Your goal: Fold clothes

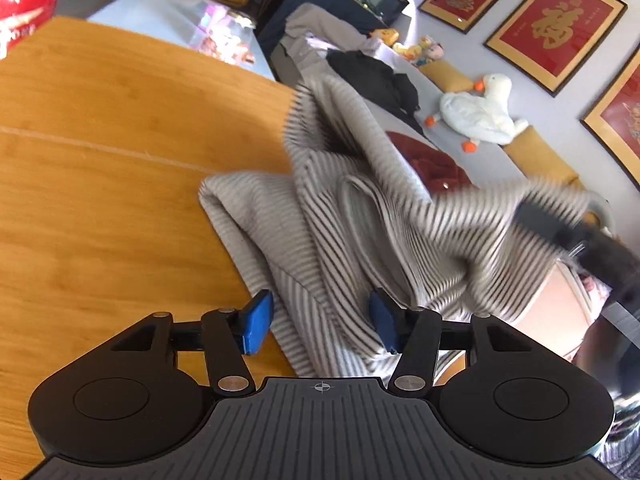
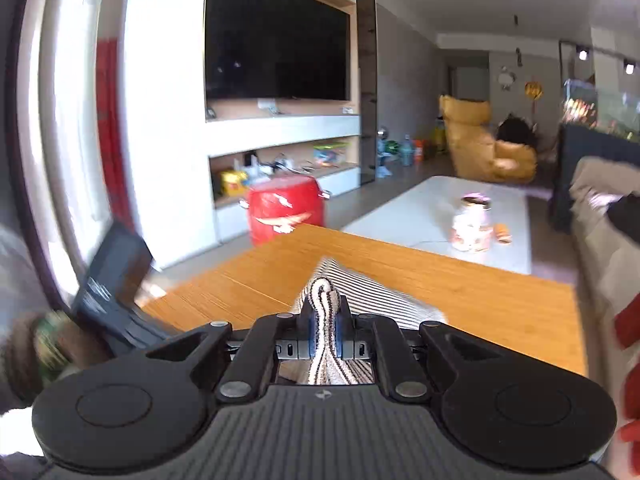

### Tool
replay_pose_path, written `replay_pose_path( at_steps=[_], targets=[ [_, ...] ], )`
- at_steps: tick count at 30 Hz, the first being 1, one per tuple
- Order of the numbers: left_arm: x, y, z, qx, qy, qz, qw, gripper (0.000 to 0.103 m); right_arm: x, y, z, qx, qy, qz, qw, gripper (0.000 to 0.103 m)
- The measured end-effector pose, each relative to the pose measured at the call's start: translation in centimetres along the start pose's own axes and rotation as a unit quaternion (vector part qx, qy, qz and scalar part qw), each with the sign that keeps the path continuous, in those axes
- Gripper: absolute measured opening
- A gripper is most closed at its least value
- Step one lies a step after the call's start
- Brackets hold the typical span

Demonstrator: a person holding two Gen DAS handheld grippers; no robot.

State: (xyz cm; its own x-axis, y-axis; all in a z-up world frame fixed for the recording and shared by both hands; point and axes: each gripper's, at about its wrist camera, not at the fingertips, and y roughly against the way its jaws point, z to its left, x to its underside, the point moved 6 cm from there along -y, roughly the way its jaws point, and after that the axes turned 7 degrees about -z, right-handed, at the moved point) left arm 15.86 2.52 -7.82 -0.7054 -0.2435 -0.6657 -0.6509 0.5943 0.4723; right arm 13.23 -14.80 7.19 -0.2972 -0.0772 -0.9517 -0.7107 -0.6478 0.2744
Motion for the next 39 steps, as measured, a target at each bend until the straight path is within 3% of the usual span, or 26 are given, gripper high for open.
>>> replay_pose_path(
  at_steps=[3,7,10,14,16,20,23,26,29,31,34,36,39],
  targets=[
    [0.0,-0.1,0.2,0.006,0.009,-0.004,0.9999,0.058,2.2,-1.3,-0.1,-0.051,-0.05,0.045,0.996,0.008],
    [0.3,0.9,1.1,0.002,0.008,-0.004,1.0,0.061,6.0,-2.8,-0.4,-0.042,-0.077,0.075,0.993,0.009],
    [-0.3,2.3,2.9,-0.001,0.041,-0.012,0.9991,0.06,8.5,-3.3,1.3,-0.049,-0.043,0.1,0.993,0.01],
    [-2.1,4.1,3.3,-0.011,0.043,-0.044,0.998,0.064,11.3,-4.0,6.0,-0.047,0.078,0.128,0.988,0.012],
    [-3.4,4.8,2.2,-0.009,0.025,-0.063,0.9977,0.067,12.0,-4.2,7.4,-0.041,0.123,0.126,0.984,0.012],
    [-3.9,4.0,-0.9,0.007,-0.029,-0.057,0.9979,0.083,12.2,-4.6,8.9,-0.034,0.175,0.122,0.976,0.013],
    [-3.1,2.2,-2.9,0.006,-0.08,-0.038,0.9961,0.082,12.5,-4.8,9.7,-0.033,0.202,0.12,0.972,0.015],
    [-2.6,0.7,-3.3,-0.033,-0.122,-0.029,0.9915,0.073,12.1,-4.0,9.4,-0.037,0.205,0.114,0.971,0.02],
    [-2.7,0.7,-1.8,-0.051,-0.111,-0.026,0.9922,0.073,10.5,-2.1,7.4,-0.03,0.167,0.099,0.981,0.04],
    [-2.6,1.1,-0.8,-0.046,-0.093,-0.024,0.9943,0.073,9.1,-0.7,5.3,-0.012,0.129,0.084,0.988,0.071],
    [-2.4,1.4,-0.2,-0.041,-0.089,-0.023,0.9949,0.073,7.0,1.4,2.1,0.015,0.072,0.062,0.995,0.081],
    [-2.2,1.4,0.0,-0.038,-0.089,-0.022,0.995,0.073,6.4,1.2,-1.4,0.047,-0.009,0.049,0.998,0.09],
    [-2.2,1.3,0.4,-0.029,-0.078,-0.018,0.9963,0.073,7.6,0.3,-6.4,0.081,-0.14,0.048,0.986,0.092]
  ],
)
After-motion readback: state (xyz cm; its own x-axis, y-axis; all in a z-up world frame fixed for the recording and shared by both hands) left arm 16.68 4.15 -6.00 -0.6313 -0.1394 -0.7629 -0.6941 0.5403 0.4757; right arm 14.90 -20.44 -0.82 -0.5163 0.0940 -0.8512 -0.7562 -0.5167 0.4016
